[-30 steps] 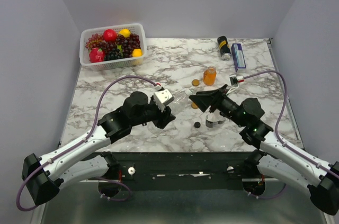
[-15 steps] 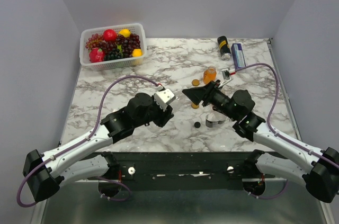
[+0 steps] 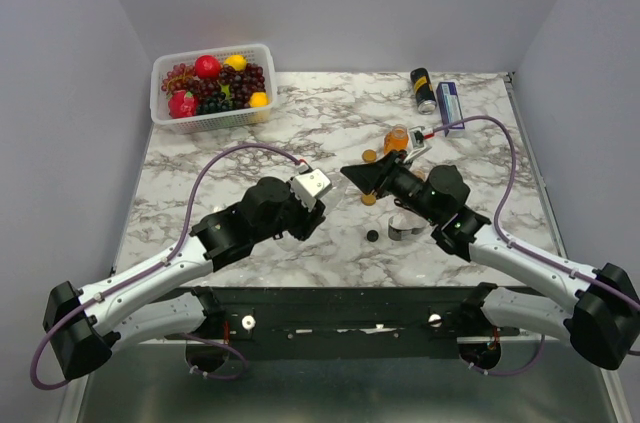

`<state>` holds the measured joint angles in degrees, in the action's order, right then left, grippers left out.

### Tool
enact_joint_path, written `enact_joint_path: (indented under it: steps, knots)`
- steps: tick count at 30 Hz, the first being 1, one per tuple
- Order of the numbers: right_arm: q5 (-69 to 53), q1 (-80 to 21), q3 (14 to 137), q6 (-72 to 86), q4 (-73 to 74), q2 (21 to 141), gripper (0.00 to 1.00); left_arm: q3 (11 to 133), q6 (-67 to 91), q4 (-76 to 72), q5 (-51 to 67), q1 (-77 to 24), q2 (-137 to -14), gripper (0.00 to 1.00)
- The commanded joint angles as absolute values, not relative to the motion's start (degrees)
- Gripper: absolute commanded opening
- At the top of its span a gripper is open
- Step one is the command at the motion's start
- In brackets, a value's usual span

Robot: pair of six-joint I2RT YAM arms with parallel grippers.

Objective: Unscrew the bottle caps

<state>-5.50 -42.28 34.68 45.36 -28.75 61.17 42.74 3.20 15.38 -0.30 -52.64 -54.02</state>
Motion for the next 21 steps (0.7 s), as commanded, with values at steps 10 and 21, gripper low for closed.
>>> enact_joint_path:
  steps: [10, 21]
  knots:
    - [-14.04, -40.61, 35.60, 41.14, -33.66, 60.47, 0.14, 43.95, 0.70, 14.42, 8.07, -53.35, -51.68, 0.35]
    - [-45.60, -32.43, 29.53, 38.06, -45.79, 58.45, 0.09, 43.33, 2.02, 9.32, 36.72, -46.41, -49.22, 0.35]
